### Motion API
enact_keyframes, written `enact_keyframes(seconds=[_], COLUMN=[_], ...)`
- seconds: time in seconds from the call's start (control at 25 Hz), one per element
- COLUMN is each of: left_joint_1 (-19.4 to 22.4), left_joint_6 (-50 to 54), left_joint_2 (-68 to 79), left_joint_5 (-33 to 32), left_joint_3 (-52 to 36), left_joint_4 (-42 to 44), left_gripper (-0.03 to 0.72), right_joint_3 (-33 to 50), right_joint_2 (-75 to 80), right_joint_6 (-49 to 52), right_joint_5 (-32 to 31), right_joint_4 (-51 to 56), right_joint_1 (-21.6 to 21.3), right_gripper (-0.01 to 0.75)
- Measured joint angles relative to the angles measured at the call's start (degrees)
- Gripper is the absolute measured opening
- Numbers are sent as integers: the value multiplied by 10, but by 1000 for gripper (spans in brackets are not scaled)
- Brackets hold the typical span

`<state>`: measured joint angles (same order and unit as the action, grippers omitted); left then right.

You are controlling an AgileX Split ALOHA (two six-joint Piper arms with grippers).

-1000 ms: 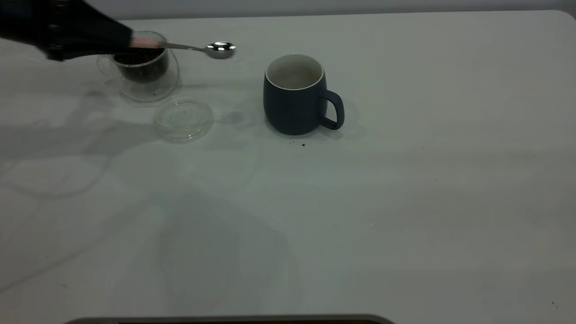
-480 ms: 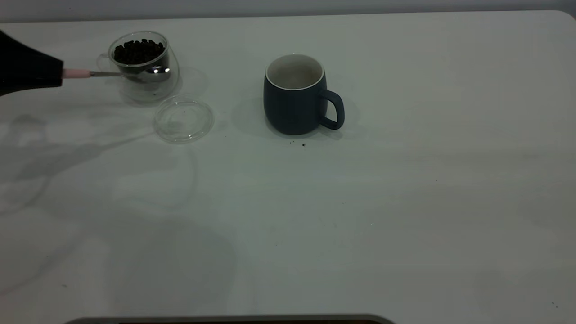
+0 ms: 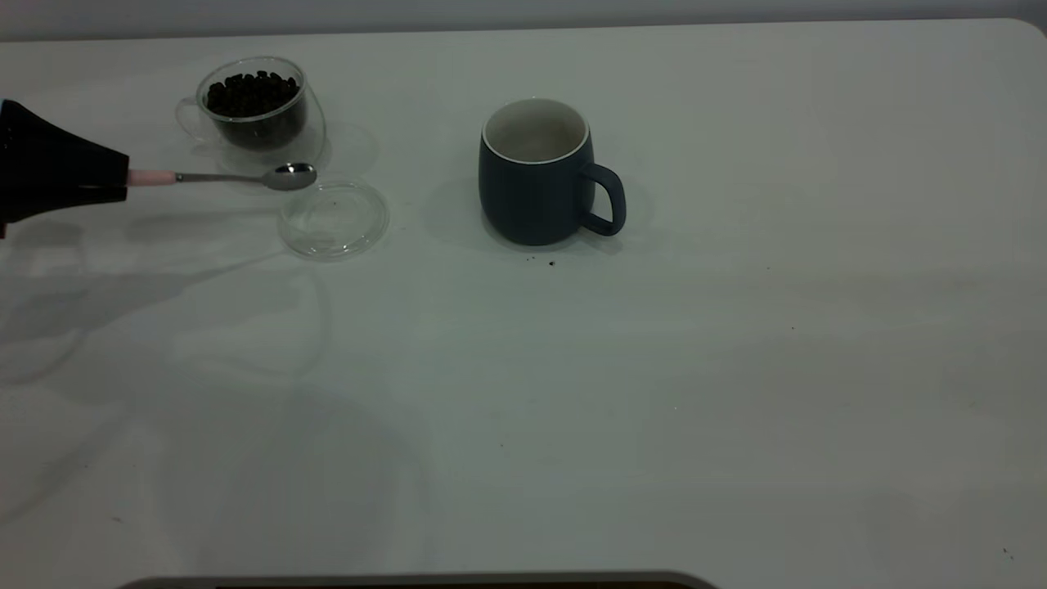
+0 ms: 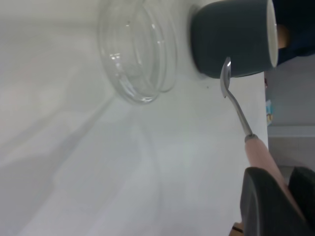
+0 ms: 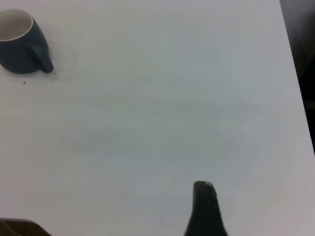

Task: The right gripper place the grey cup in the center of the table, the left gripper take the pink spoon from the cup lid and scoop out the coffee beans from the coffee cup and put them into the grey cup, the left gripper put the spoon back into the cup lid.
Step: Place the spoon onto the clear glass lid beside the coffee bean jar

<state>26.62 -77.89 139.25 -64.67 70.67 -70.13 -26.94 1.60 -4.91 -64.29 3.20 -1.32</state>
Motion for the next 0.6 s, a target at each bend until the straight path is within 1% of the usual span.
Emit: enact_keyframes(seconds=[0.32, 0.6], left_joint_1=[-2, -35], left_joint_6=[0, -2], left_joint_2=[4, 9], left_joint_5=[57, 106], left_joint_3=[0, 0], left_joint_4=[-11, -38], left_gripper=[126, 126], right_joint_3=[0, 0], right_joint_2=[0, 0], right_joint_6=[0, 0], right_joint_5=[0, 0], right_joint_4=[0, 0], right_joint_1=[0, 0], right_gripper=[591, 591])
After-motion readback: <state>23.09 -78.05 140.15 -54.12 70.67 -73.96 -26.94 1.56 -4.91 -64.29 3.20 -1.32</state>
